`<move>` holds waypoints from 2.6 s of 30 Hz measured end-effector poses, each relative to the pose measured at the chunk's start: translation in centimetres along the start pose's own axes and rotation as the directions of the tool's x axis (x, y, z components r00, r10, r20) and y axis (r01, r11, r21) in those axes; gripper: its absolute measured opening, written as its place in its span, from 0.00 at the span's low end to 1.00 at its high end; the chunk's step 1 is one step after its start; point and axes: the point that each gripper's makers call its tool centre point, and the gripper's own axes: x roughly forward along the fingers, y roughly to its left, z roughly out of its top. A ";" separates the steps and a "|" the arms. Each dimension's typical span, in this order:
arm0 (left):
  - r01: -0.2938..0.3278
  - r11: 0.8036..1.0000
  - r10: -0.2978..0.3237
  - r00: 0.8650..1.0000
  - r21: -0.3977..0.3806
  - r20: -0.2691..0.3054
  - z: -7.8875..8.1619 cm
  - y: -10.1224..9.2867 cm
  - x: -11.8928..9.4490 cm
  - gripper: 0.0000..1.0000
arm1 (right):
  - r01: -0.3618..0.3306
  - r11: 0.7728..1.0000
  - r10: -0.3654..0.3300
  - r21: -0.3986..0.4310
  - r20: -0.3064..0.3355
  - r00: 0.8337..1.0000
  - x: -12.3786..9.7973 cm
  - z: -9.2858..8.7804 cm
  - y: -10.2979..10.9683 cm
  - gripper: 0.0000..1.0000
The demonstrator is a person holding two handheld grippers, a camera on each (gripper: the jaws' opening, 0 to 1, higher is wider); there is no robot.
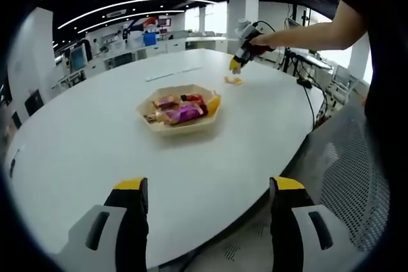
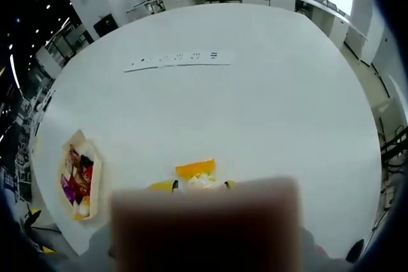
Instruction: Place the target food into the container with the food tongs after gripping and lifting it, then release it inside without dropping or visibly crushing the food.
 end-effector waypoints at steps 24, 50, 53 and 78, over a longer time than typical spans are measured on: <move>0.001 1.000 -0.001 1.000 -0.026 0.001 0.2 -0.2 0.0 0.80 | -0.003 1.000 0.002 -0.027 -0.052 0.999 2.8 -0.8 0.1 0.26; 0.006 1.000 -0.006 1.000 -0.008 0.004 0.2 -0.3 -0.1 0.78 | -0.002 0.998 0.001 -0.058 -0.013 1.000 -2.5 0.6 1.1 0.17; 0.008 1.000 -0.008 1.000 0.001 0.015 0.4 -0.4 -0.2 0.78 | 0.014 0.996 -0.013 -0.087 0.011 1.000 -4.5 2.3 0.9 0.17; 0.033 0.998 -0.040 0.991 0.050 0.130 2.2 -1.3 -1.3 0.77 | 0.004 0.991 0.014 -0.135 0.134 0.991 -14.7 4.4 8.4 0.19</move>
